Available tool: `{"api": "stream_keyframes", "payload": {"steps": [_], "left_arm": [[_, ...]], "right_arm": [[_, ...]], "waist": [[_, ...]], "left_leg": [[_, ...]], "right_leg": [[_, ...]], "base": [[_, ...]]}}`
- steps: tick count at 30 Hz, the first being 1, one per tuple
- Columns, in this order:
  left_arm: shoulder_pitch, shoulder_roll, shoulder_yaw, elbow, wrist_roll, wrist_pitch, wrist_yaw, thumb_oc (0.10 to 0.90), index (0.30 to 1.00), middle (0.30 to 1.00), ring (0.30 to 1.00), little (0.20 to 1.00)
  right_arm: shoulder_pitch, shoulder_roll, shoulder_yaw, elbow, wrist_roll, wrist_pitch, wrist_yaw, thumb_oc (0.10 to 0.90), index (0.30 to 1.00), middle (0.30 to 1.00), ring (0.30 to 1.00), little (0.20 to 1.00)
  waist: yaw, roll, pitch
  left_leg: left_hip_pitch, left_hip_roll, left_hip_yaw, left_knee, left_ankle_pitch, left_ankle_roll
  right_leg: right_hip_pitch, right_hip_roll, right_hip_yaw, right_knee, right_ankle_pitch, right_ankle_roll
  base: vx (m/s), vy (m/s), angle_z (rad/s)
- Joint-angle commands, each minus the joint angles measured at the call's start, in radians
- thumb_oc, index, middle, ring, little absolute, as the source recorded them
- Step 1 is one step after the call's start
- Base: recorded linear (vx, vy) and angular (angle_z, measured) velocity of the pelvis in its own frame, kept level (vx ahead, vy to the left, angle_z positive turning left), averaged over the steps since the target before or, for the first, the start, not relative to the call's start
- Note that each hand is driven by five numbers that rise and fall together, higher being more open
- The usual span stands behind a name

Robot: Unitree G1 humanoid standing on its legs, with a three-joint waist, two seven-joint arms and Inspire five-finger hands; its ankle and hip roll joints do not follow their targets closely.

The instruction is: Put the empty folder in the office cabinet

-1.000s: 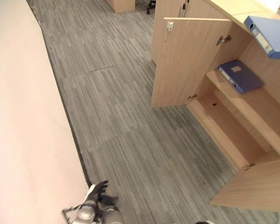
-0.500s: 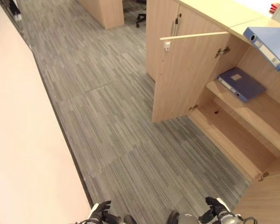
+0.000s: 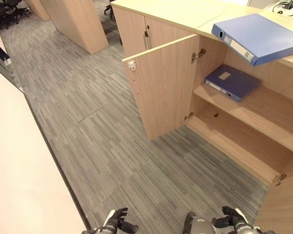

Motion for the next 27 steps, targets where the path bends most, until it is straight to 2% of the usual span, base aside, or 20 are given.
{"api": "stream_keyframes", "payload": {"steps": [1, 2, 3, 5, 6, 9, 10, 11, 12, 14, 15, 16, 17, 18, 19, 20, 22, 23, 24, 27], "left_arm": [[0.052, 0.026, -0.014, 0.003, 0.023, 0.001, 0.030, 0.800, 0.900, 0.900, 0.900, 0.900], [0.056, 0.014, -0.011, 0.010, 0.008, 0.003, 0.037, 0.800, 0.900, 0.900, 0.900, 0.900], [0.056, 0.013, -0.012, 0.010, 0.008, 0.003, 0.037, 0.800, 0.900, 0.900, 0.900, 0.900], [0.052, 0.010, -0.013, 0.011, -0.007, 0.005, 0.041, 0.800, 0.900, 0.900, 0.900, 0.900], [0.046, 0.015, -0.017, 0.009, -0.009, 0.008, 0.039, 0.800, 0.900, 0.900, 0.900, 0.900], [0.012, 0.026, -0.027, -0.004, -0.013, 0.007, 0.036, 0.800, 0.900, 0.900, 0.900, 0.900], [0.012, 0.026, -0.027, -0.003, -0.013, 0.007, 0.036, 0.800, 0.900, 0.900, 0.900, 0.900], [-0.014, 0.027, -0.031, -0.015, -0.019, 0.004, 0.046, 0.800, 0.900, 0.900, 0.900, 0.900], [-0.021, 0.022, -0.037, -0.023, -0.018, 0.004, 0.046, 0.800, 0.900, 0.900, 0.900, 0.900], [-0.050, 0.008, -0.064, -0.039, -0.011, 0.006, 0.042, 0.800, 0.900, 0.900, 0.900, 0.900], [-0.067, -0.003, -0.081, -0.046, -0.003, 0.009, 0.038, 0.800, 0.900, 0.900, 0.900, 0.900], [-0.068, -0.004, -0.081, -0.045, -0.002, 0.010, 0.038, 0.800, 0.900, 0.900, 0.900, 0.900], [-0.084, -0.015, -0.094, -0.048, 0.002, 0.013, 0.036, 0.800, 0.900, 0.900, 0.900, 0.900], [-0.085, -0.015, -0.094, -0.047, 0.002, 0.013, 0.036, 0.800, 0.900, 0.900, 0.900, 0.900], [-0.093, -0.019, -0.100, -0.049, 0.005, 0.016, 0.036, 0.800, 0.900, 0.900, 0.900, 0.900], [-0.101, -0.023, -0.106, -0.053, 0.007, 0.019, 0.036, 0.800, 0.900, 0.900, 0.900, 0.900], [-0.102, -0.028, -0.110, -0.054, 0.009, 0.023, 0.035, 0.800, 0.900, 0.900, 0.900, 0.900], [-0.102, -0.028, -0.110, -0.054, 0.009, 0.023, 0.035, 0.800, 0.900, 0.900, 0.900, 0.900], [-0.049, 0.224, -0.035, -0.059, -0.057, -0.003, -0.087, 0.800, 0.900, 0.900, 0.900, 0.900], [-0.053, 0.156, -0.042, -0.113, -0.069, -0.020, -0.022, 0.800, 0.900, 0.900, 0.900, 0.900]], "right_arm": [[0.029, 0.088, 0.018, 0.050, 0.019, 0.004, 0.007, 0.800, 0.900, 0.900, 0.900, 0.900], [0.027, 0.080, 0.009, 0.051, 0.041, -0.001, 0.004, 0.800, 0.900, 0.900, 0.900, 0.900], [0.027, 0.079, 0.010, 0.051, 0.041, -0.001, 0.005, 0.800, 0.900, 0.900, 0.900, 0.900], [0.028, 0.073, 0.010, 0.056, 0.054, -0.008, 0.004, 0.800, 0.900, 0.900, 0.900, 0.900], [0.029, 0.067, 0.012, 0.055, 0.061, -0.013, 0.001, 0.800, 0.900, 0.900, 0.900, 0.900], [0.020, 0.042, 0.019, 0.042, 0.057, -0.017, 0.003, 0.800, 0.900, 0.900, 0.900, 0.900], [0.020, 0.042, 0.019, 0.042, 0.057, -0.017, 0.003, 0.800, 0.900, 0.900, 0.900, 0.900], [0.003, 0.033, 0.027, 0.035, 0.049, -0.020, -0.003, 0.800, 0.900, 0.900, 0.900, 0.900], [0.000, 0.032, 0.030, 0.033, 0.048, -0.020, -0.004, 0.800, 0.900, 0.900, 0.900, 0.900], [-0.013, 0.029, 0.028, 0.027, 0.063, -0.030, -0.007, 0.800, 0.900, 0.900, 0.900, 0.900], [-0.022, 0.028, 0.024, 0.018, 0.083, -0.037, -0.004, 0.800, 0.900, 0.900, 0.900, 0.900], [-0.022, 0.028, 0.024, 0.018, 0.084, -0.037, -0.004, 0.800, 0.900, 0.900, 0.900, 0.900], [-0.039, 0.028, 0.031, 0.010, 0.085, -0.042, -0.003, 0.800, 0.900, 0.900, 0.900, 0.900], [-0.039, 0.027, 0.031, 0.010, 0.085, -0.042, -0.003, 0.800, 0.900, 0.900, 0.900, 0.900], [-0.050, 0.030, 0.049, 0.009, 0.069, -0.043, -0.002, 0.800, 0.900, 0.900, 0.900, 0.900], [-0.062, 0.035, 0.076, 0.009, 0.045, -0.045, 0.000, 0.800, 0.900, 0.900, 0.900, 0.900], [-0.067, 0.050, 0.108, 0.014, 0.018, -0.043, 0.006, 0.800, 0.900, 0.900, 0.900, 0.900], [-0.067, 0.050, 0.108, 0.014, 0.018, -0.043, 0.006, 0.800, 0.900, 0.900, 0.900, 0.900], [-0.059, -0.015, 0.112, 0.020, -0.005, -0.051, 0.061, 0.800, 0.900, 0.900, 0.900, 0.900], [-0.061, -0.003, 0.114, 0.002, -0.019, -0.039, 0.008, 0.800, 0.900, 0.900, 0.900, 0.900]], "waist": [[0.001, -0.025, 0.024], [-0.010, -0.011, 0.021], [-0.009, -0.008, 0.021], [-0.009, 0.001, 0.017], [-0.010, -0.001, 0.018], [-0.017, -0.005, 0.033], [-0.018, -0.004, 0.033], [-0.016, -0.016, 0.043], [-0.017, -0.019, 0.043], [-0.025, -0.030, 0.030], [-0.035, -0.033, 0.017], [-0.032, -0.032, 0.017], [-0.037, -0.036, 0.007], [-0.034, -0.036, 0.007], [-0.023, -0.039, 0.006], [-0.005, -0.053, 0.007], [0.018, -0.066, 0.014], [0.019, -0.066, 0.015], [0.040, -0.062, 0.032], [0.046, -0.069, 0.067]], "left_leg": [[0.096, -0.089, -0.075, 0.007, -0.186, 0.124], [0.101, -0.049, -0.092, 0.043, -0.183, 0.111], [0.100, -0.045, -0.091, 0.047, -0.184, 0.108], [0.069, 0.022, -0.116, 0.139, -0.119, 0.063], [0.049, 0.045, -0.117, 0.195, -0.058, 0.037], [0.013, 0.074, -0.168, 0.346, 0.055, -0.032], [0.013, 0.075, -0.169, 0.346, 0.055, -0.032], [-0.028, 0.091, -0.171, 0.405, 0.100, -0.045], [-0.040, 0.088, -0.170, 0.404, 0.090, -0.040], [-0.066, 0.072, -0.142, 0.370, 0.043, -0.029], [-0.086, 0.057, -0.107, 0.312, -0.003, -0.013], [-0.084, 0.055, -0.102, 0.309, -0.005, -0.010], [-0.124, 0.047, -0.084, 0.211, -0.038, 0.008], [-0.119, 0.043, -0.079, 0.203, -0.037, 0.011], [-0.132, 0.046, -0.079, 0.137, -0.021, 0.011], [-0.177, 0.067, -0.088, 0.107, 0.033, 0.019], [-0.206, 0.124, -0.120, 0.063, 0.101, 0.007], [-0.204, 0.124, -0.119, 0.063, 0.102, 0.007], [-0.242, 0.186, -0.141, 0.023, 0.163, -0.006], [-0.259, 0.232, -0.170, -0.024, 0.193, -0.010]], "right_leg": [[0.067, -0.104, -0.044, -0.387, 0.313, 0.173], [0.061, -0.062, -0.019, -0.352, 0.287, 0.156], [0.061, -0.059, -0.019, -0.351, 0.284, 0.154], [0.083, -0.007, -0.012, -0.351, 0.237, 0.114], [0.099, 0.014, -0.012, -0.359, 0.218, 0.098], [0.150, 0.084, -0.016, -0.383, 0.166, 0.048], [0.151, 0.085, -0.017, -0.383, 0.165, 0.048], [0.169, 0.108, -0.016, -0.382, 0.135, 0.023], [0.176, 0.113, -0.017, -0.386, 0.128, 0.018], [0.200, 0.134, -0.014, -0.431, 0.116, 0.023], [0.222, 0.149, 0.005, -0.474, 0.115, 0.038], [0.222, 0.149, 0.009, -0.476, 0.117, 0.039], [0.248, 0.152, 0.035, -0.505, 0.117, 0.063], [0.247, 0.151, 0.039, -0.506, 0.119, 0.065], [0.264, 0.158, 0.059, -0.517, 0.116, 0.079], [0.277, 0.165, 0.073, -0.524, 0.123, 0.082], [0.314, 0.180, 0.121, -0.524, 0.104, 0.091], [0.315, 0.180, 0.121, -0.524, 0.104, 0.091], [0.342, 0.173, 0.181, -0.515, 0.086, 0.101], [0.356, 0.183, 0.259, -0.496, 0.052, 0.092]], "base": [[0.43, -0.526, 0.00], [0.43, -0.539, -0.18], [0.35, -0.468, -0.37], [0.22, -0.361, -0.67], [0.22, -0.373, -0.80], [0.23, -0.383, -0.57], [0.18, -0.326, -0.65], [0.15, -0.252, -0.74], [0.20, -0.299, -0.60], [0.23, -0.134, -0.41], [0.24, -0.060, -0.23], [0.34, 0.056, -0.40], [0.19, 0.078, -0.48], [0.30, 0.108, -0.70], [0.20, 0.045, -1.12], [0.29, 0.050, -1.34], [0.26, 0.008, -1.60], [0.36, 0.184, -1.27], [0.31, 0.203, -0.93], [0.32, 0.094, -1.48]]}}
